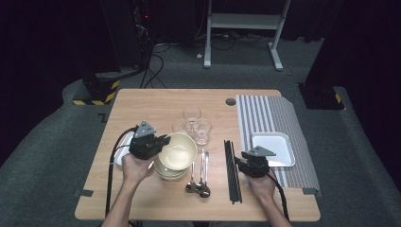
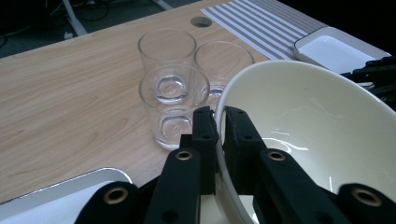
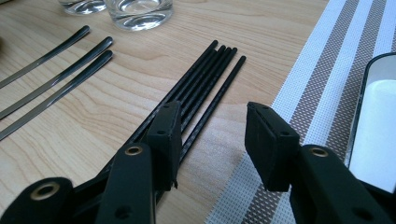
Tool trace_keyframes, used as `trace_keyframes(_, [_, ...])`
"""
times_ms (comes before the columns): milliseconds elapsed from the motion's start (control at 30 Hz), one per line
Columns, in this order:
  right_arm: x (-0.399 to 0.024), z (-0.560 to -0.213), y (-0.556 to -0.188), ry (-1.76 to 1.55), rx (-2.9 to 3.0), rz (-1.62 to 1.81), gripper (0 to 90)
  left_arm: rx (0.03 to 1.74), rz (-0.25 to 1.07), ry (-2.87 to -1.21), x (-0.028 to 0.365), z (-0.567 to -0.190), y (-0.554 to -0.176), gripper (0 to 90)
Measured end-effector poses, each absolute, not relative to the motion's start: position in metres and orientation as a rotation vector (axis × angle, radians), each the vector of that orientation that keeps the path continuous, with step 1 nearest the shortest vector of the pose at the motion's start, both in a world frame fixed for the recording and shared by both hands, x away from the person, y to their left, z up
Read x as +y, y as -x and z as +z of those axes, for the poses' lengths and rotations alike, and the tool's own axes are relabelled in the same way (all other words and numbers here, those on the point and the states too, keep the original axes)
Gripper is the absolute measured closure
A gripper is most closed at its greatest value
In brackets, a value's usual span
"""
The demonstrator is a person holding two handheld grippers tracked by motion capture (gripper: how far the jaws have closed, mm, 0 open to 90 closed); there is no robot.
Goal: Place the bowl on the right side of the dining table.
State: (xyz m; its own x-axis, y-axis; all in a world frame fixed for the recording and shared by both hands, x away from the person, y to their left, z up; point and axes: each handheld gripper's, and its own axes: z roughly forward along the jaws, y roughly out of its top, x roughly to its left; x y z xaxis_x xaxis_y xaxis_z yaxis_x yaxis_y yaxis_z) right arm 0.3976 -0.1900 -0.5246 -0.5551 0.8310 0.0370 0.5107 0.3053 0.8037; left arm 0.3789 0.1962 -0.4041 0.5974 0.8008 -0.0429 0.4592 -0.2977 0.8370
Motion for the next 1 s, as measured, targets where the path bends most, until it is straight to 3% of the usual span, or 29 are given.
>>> trace_keyframes(1000, [-0.192,-0.524,-0.398,-1.214,2.189,1.155,55.4,0.975,0.448,-1.924,0.176,-0.404,-0.390,83.5])
